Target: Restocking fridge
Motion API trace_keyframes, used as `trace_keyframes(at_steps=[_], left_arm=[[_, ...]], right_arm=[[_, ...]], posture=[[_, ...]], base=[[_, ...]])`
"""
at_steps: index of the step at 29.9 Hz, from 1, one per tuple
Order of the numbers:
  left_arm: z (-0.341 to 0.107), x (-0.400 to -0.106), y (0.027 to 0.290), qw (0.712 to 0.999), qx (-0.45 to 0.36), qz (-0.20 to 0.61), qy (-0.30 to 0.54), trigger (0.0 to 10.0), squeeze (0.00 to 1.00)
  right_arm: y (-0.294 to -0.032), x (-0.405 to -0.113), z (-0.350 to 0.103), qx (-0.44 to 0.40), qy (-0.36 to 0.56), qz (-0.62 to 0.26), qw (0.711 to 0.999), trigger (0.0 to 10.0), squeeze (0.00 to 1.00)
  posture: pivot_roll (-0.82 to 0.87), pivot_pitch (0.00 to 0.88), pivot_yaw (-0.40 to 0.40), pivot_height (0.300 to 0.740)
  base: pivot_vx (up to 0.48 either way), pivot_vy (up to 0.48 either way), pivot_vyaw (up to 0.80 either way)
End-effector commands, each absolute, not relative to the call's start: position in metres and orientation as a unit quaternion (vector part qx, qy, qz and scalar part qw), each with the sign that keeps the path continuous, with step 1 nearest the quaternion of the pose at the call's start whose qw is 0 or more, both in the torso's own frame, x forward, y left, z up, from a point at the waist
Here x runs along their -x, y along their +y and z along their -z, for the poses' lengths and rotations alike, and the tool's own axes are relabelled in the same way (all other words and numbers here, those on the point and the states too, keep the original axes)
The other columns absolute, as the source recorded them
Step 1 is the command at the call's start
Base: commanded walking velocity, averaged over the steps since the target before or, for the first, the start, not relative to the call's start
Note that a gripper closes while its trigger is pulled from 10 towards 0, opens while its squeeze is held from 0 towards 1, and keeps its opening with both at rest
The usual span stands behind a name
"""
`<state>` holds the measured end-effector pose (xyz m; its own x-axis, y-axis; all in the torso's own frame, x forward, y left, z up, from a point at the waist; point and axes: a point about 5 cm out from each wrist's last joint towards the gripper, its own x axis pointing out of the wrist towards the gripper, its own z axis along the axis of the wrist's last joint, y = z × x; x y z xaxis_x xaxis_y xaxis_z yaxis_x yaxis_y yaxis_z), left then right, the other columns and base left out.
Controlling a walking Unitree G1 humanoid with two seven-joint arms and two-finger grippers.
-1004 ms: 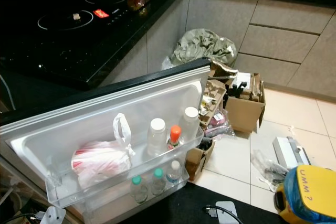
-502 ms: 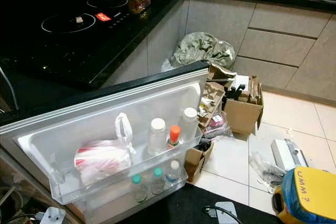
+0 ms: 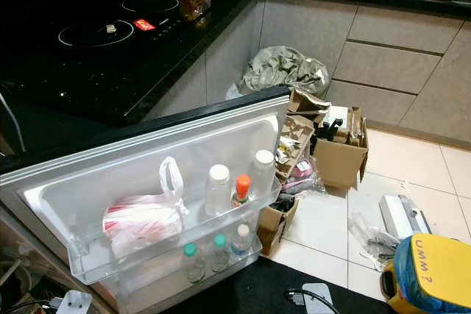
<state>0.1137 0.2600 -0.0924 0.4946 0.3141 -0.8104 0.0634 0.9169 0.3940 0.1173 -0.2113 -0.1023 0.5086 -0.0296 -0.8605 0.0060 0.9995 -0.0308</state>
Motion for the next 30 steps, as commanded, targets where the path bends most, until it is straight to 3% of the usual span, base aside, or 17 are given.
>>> trace_keyframes(at_steps=[1,7,30], left_arm=[[0.0941,-0.1117,0.2565,0.842,-0.189,-0.067,0.501,10.0,0.00],[0.0940,-0.1121,0.2563,0.842,-0.189,-0.065,0.501,10.0,0.00],[0.0953,-0.1082,0.2571,0.837,-0.190,-0.064,0.510,10.0,0.00]], right_arm=[[-0.2129,-0.1177,0.1020,0.011,0.496,0.012,0.868,10.0,0.00],[-0.2111,-0.1173,0.1025,0.009,0.497,0.012,0.868,10.0,0.00],[-0.2103,-0.1150,0.1035,0.007,0.500,0.014,0.866,10.0,0.00]], posture=[[0.03,0.000,-0.038,0.740],[0.03,0.000,-0.037,0.740],[0.03,0.000,-0.036,0.740]], base=[[0.000,0.000,0.00],[-0.146,0.000,0.00],[-0.381,0.000,0.00]])
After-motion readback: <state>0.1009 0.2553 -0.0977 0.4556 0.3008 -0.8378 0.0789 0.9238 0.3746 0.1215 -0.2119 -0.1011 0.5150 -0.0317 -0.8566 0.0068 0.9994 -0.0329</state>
